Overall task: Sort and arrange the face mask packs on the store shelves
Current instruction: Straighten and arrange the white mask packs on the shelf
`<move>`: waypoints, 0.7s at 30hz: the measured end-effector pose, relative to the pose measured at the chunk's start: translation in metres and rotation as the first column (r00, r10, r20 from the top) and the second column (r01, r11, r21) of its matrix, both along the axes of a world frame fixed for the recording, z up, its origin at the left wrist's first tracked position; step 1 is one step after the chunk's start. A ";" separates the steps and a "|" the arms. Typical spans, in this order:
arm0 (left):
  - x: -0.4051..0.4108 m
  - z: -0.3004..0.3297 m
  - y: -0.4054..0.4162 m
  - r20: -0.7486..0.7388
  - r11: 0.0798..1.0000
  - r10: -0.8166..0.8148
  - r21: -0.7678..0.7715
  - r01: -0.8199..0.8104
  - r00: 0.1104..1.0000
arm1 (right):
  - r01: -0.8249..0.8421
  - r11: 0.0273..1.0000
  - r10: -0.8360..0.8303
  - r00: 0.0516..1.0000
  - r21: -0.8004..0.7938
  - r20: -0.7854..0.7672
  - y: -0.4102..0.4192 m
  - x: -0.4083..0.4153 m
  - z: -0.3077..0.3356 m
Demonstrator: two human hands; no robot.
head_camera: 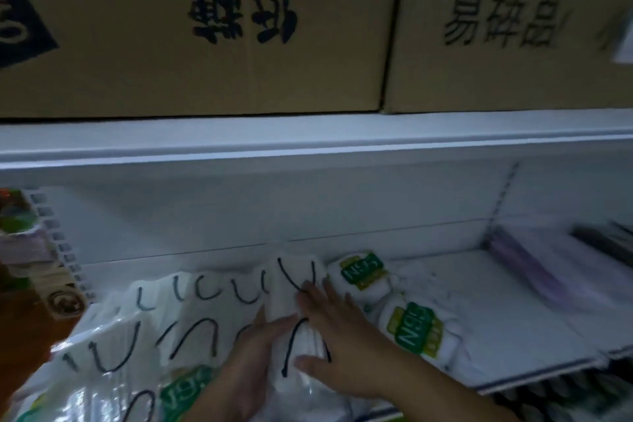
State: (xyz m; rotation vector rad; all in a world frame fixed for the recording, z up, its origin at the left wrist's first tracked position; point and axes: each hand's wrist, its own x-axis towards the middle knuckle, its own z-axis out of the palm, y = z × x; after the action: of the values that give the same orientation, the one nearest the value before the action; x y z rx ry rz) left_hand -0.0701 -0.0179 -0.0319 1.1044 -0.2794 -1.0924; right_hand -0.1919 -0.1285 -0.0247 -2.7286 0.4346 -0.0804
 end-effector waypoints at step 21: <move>-0.314 0.001 -0.211 -0.172 0.759 -0.641 0.004 0.651 0.748 | 0.551 0.263 -0.887 0.461 0.792 -0.026 -0.092 -0.374 0.009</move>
State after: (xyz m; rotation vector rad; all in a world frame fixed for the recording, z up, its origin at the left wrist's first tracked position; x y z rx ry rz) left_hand -0.3844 -0.2289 -0.0308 0.9841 -0.5286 -1.8185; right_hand -0.5656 -0.2202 -0.0161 -1.4042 1.2963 -0.6275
